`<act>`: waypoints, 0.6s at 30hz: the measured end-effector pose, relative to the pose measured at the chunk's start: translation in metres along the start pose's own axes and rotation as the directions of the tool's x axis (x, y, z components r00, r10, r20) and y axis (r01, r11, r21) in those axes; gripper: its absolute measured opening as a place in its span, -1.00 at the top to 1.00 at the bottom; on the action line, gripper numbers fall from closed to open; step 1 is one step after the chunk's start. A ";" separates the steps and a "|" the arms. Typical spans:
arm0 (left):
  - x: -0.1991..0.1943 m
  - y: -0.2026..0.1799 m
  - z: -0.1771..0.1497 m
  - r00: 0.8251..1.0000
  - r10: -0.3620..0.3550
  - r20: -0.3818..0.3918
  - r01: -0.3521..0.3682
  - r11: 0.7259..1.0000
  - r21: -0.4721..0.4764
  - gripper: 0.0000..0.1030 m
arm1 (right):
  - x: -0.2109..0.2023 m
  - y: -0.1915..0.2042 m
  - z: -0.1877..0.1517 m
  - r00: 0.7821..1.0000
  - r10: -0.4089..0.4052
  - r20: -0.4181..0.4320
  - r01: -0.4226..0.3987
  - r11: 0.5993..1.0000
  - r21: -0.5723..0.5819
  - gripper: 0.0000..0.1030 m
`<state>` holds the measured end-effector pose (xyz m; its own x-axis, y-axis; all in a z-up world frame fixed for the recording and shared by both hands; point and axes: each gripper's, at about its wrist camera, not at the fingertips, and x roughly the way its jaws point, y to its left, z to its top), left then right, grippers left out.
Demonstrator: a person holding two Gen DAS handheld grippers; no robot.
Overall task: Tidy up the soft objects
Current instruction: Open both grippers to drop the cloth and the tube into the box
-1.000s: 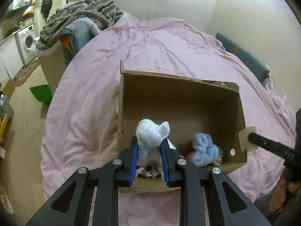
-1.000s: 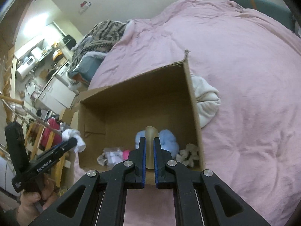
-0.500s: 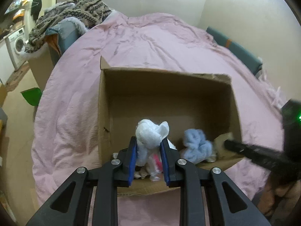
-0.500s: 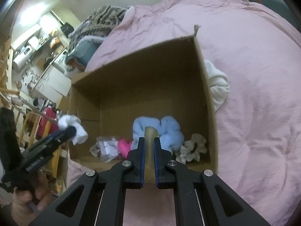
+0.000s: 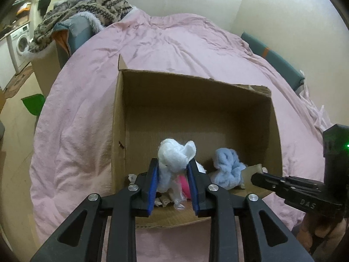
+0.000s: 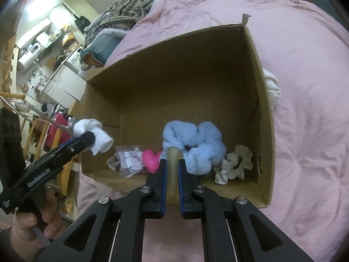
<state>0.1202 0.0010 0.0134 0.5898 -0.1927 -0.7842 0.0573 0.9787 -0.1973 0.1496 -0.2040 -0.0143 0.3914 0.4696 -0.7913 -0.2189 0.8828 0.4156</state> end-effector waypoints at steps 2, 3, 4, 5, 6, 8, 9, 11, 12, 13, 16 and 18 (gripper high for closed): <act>0.002 0.000 -0.001 1.000 0.011 -0.008 -0.011 1.000 0.002 0.51 | 0.000 0.003 0.000 1.000 0.003 0.003 -0.003 1.000 -0.008 0.80; 0.003 0.000 -0.002 1.000 0.018 -0.012 -0.018 1.000 0.002 0.42 | 0.000 0.003 -0.001 1.000 0.002 0.004 -0.002 1.000 -0.011 0.80; 0.003 0.000 -0.003 1.000 0.025 -0.010 -0.025 1.000 -0.001 0.36 | 0.000 0.004 -0.001 1.000 0.000 0.004 0.000 1.000 -0.013 0.80; 0.002 0.000 -0.003 1.000 0.025 -0.005 -0.025 1.000 -0.005 0.23 | 0.000 0.004 -0.001 1.000 -0.001 0.003 0.001 1.000 -0.014 0.80; 0.001 0.001 -0.004 1.000 0.019 0.003 -0.019 1.000 -0.009 0.05 | 0.000 0.004 0.000 1.000 -0.002 0.003 0.002 1.000 -0.013 0.80; -0.001 0.001 -0.004 1.000 0.020 0.017 -0.020 1.000 -0.012 -0.22 | -0.001 0.003 0.000 1.000 0.001 0.006 -0.001 1.000 -0.009 0.80; -0.003 0.000 -0.005 0.999 0.030 0.024 -0.029 0.999 -0.014 -0.29 | -0.001 0.003 0.001 1.000 0.002 0.009 -0.002 1.000 -0.007 0.80; -0.004 -0.001 -0.005 0.999 0.036 0.030 -0.036 0.999 -0.016 -0.29 | -0.002 0.002 0.002 1.000 0.005 0.017 -0.005 1.000 -0.001 0.78; -0.004 -0.001 -0.005 0.999 0.034 0.027 -0.033 0.999 -0.015 -0.29 | -0.002 0.002 0.002 1.000 0.004 0.019 -0.004 1.000 0.000 0.76; -0.004 -0.001 -0.006 0.999 0.034 0.026 -0.034 0.999 -0.012 -0.29 | -0.002 0.002 0.003 1.000 0.003 0.021 -0.003 1.000 0.001 0.76; -0.006 -0.004 -0.006 0.998 0.051 0.036 -0.051 0.999 0.002 -0.29 | -0.004 0.001 0.003 0.999 0.013 0.031 -0.013 1.000 0.009 0.65; -0.008 -0.006 -0.006 0.996 0.070 0.047 -0.070 0.997 0.010 -0.30 | -0.006 0.001 0.003 0.999 0.018 0.044 -0.018 1.000 0.012 0.59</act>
<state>0.1104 -0.0036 0.0176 0.6292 -0.1204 -0.7678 0.0239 0.9905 -0.1357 0.1498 -0.2060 -0.0077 0.4261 0.4854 -0.7634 -0.2157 0.8740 0.4354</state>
